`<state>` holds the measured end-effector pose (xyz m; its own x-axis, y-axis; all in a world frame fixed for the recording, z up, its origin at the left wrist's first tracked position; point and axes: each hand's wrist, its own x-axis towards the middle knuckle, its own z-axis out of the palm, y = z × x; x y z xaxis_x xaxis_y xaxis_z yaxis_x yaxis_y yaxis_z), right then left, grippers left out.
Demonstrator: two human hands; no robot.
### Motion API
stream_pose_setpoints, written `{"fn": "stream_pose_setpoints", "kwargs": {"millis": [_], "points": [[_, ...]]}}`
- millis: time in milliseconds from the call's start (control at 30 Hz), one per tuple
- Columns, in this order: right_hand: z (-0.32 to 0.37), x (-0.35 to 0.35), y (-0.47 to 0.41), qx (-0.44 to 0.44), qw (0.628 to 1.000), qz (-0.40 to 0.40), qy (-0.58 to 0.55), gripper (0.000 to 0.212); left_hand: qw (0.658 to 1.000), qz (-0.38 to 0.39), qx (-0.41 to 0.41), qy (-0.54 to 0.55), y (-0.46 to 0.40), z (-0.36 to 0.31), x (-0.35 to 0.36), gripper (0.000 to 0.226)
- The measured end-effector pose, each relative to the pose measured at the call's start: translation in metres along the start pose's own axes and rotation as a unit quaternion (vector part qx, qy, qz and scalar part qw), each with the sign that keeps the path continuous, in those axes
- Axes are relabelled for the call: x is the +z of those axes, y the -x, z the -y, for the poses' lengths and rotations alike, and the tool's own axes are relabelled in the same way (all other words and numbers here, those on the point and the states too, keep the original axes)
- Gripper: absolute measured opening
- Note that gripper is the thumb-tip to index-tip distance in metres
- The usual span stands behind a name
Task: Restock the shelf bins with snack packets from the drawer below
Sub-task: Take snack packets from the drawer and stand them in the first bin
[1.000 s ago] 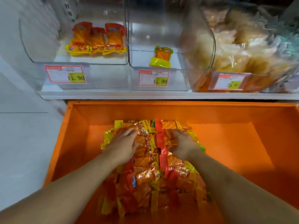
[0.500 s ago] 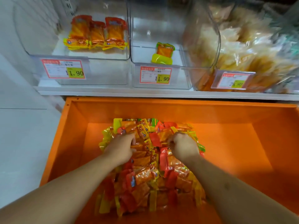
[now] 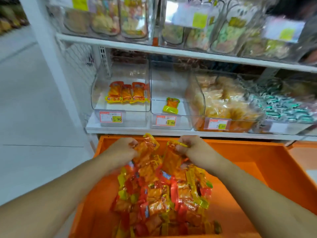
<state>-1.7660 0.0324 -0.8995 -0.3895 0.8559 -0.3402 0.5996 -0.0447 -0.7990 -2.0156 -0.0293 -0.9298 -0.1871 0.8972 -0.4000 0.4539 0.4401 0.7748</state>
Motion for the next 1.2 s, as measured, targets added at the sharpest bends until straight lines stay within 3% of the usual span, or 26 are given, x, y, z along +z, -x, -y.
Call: {"fn": "stream_pose_setpoints", "kwargs": {"millis": [100,267,467,633,800,900,1033,1133,1200], "points": [[0.028,-0.009,0.032,-0.030,0.995,-0.015,-0.091,0.015,0.995,0.012,0.008,0.097,0.035,-0.023,-0.021,0.027],[0.056,-0.005,0.062,-0.043,0.972,-0.020,-0.230,0.015,0.971,0.085,0.033,0.219,0.079,-0.040,-0.037,0.047],[0.067,-0.006,0.058,-0.047,0.959,-0.019,-0.279,0.016,0.950,0.082,0.018,0.300,0.081,-0.043,-0.040,0.041],[0.071,-0.006,0.045,-0.084,0.956,-0.047,-0.278,0.013,0.967,0.121,0.054,0.218,0.077,-0.052,-0.035,0.048],[0.074,-0.003,0.034,-0.162,0.966,-0.145,-0.137,0.012,0.976,0.093,0.083,0.178,0.064,-0.057,-0.029,0.053],[0.071,-0.003,0.024,-0.155,0.966,-0.185,-0.097,0.010,0.980,0.073,0.094,0.157,0.060,-0.058,-0.030,0.053],[0.070,-0.007,0.019,-0.101,0.974,-0.108,-0.173,0.028,0.983,0.075,0.107,0.131,0.059,-0.058,-0.033,0.053],[0.072,-0.006,0.021,-0.136,0.971,-0.023,-0.193,0.033,0.983,0.093,0.105,0.115,0.058,-0.058,-0.036,0.052],[0.072,-0.004,0.021,-0.151,0.974,-0.025,-0.169,0.034,0.984,0.090,0.105,0.109,0.059,-0.058,-0.041,0.052]]}}
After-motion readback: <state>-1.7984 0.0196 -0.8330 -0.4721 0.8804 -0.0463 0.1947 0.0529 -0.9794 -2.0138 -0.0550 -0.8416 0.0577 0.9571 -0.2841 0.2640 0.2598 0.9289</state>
